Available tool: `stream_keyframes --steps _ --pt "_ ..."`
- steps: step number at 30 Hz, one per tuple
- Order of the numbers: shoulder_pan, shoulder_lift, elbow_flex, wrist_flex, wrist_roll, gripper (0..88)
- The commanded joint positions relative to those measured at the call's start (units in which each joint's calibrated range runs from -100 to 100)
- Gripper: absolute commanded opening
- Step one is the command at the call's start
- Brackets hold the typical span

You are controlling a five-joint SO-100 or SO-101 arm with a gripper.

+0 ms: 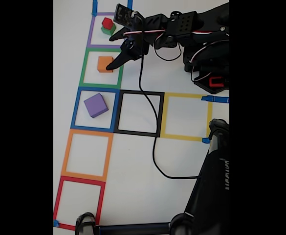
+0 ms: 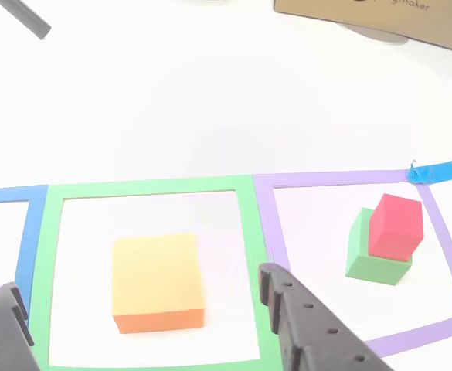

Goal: Tower of hanoi

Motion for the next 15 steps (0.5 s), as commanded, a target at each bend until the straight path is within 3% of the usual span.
stream_keyframes --steps 1,15 --pt "0.1 6.5 1.9 -11.3 0.4 37.4" --pt "1.0 41.2 0.4 -45.3 0.4 37.9"
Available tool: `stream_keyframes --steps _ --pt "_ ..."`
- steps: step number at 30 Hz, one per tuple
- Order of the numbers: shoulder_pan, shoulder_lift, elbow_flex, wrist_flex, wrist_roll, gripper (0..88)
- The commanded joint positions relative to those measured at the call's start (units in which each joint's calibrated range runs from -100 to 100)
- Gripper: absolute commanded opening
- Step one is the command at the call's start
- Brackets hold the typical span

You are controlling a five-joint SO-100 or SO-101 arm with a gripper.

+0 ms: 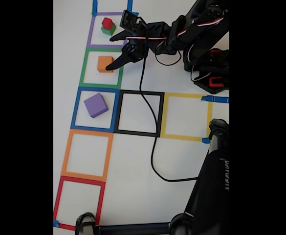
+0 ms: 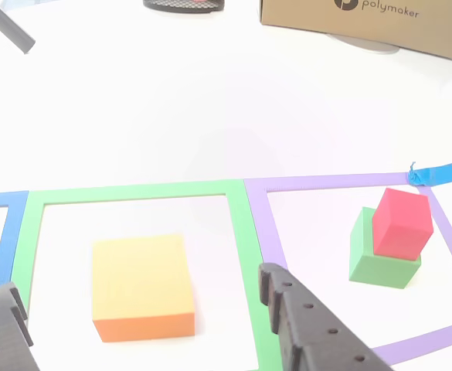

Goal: Tower of hanoi

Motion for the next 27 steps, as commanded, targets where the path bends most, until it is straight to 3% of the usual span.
stream_keyframes --steps 1,8,27 --pt "-0.6 8.6 -2.2 -8.7 0.4 37.9" --pt "-1.2 22.4 -7.9 -18.6 0.4 37.9" --pt "-3.6 38.7 -15.0 -28.5 0.4 38.2"
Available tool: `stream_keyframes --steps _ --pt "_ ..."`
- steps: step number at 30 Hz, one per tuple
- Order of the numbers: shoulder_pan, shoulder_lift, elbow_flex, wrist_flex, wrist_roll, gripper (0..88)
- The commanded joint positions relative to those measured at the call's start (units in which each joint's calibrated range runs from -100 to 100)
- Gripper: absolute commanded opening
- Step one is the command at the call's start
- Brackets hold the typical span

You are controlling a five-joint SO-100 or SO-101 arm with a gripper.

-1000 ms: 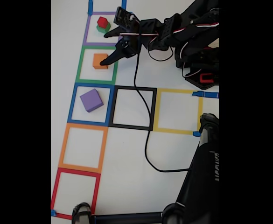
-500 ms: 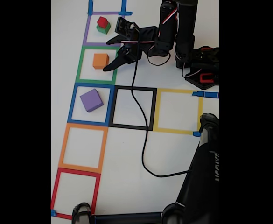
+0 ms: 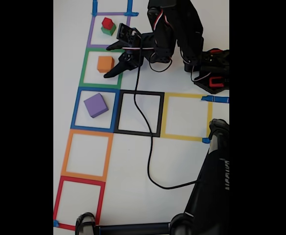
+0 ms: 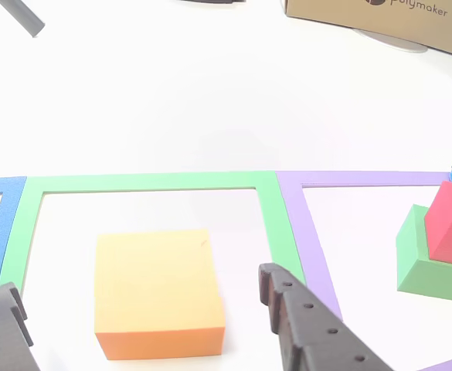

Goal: Tower of hanoi

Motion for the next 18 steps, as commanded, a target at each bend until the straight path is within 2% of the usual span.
stream_keyframes --steps 1,18 --pt "-0.7 1.6 -1.9 -2.3 0.4 38.2" --pt "-1.4 9.4 -7.4 -5.0 0.4 37.2"
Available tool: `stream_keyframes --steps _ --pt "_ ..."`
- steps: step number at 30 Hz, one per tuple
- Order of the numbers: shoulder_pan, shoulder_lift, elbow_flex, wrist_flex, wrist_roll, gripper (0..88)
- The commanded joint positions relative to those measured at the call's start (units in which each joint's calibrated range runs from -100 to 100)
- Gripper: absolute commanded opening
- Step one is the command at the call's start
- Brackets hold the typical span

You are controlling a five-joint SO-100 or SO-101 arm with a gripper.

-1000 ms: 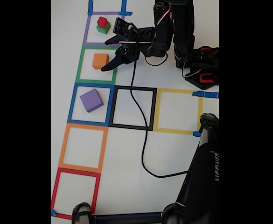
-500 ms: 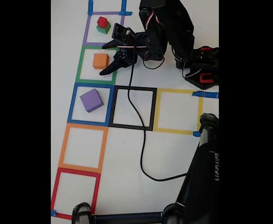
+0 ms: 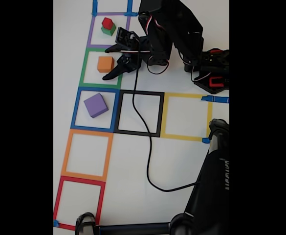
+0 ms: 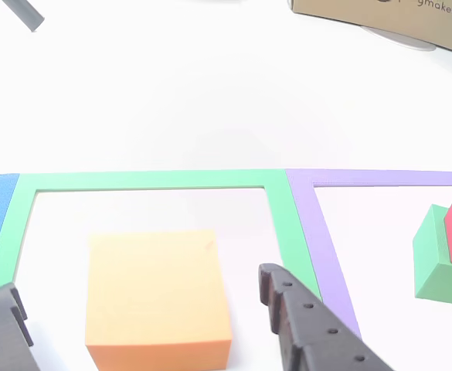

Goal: Tower of hanoi

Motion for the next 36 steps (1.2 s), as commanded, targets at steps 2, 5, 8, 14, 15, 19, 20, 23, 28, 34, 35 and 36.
stream_keyframes --steps 2,5,8,14,15,19,20,23,28,34,35,36 --pt "-1.1 0.4 -1.2 -1.2 0.4 36.8" --pt "-1.6 0.7 -1.3 -1.2 0.4 35.8" --pt "-2.1 1.1 -1.6 -1.1 0.4 34.8" --pt "-2.6 2.2 -2.3 -1.1 0.4 32.7" --pt "-2.5 2.3 -2.4 -1.1 0.4 32.3" --pt "-2.2 2.7 -2.4 -1.0 0.4 29.6" --pt "-2.2 2.7 -2.4 -1.0 0.4 28.7" --pt "-2.3 2.7 -2.5 -1.0 0.4 26.2" --pt "-2.4 2.7 -2.8 -1.0 0.4 22.9" --pt "-2.6 2.4 -2.8 -0.4 0.4 17.4" --pt "-2.6 2.4 -2.8 -0.3 0.4 16.6" --pt "-2.7 2.3 -2.8 -0.1 0.4 16.0"
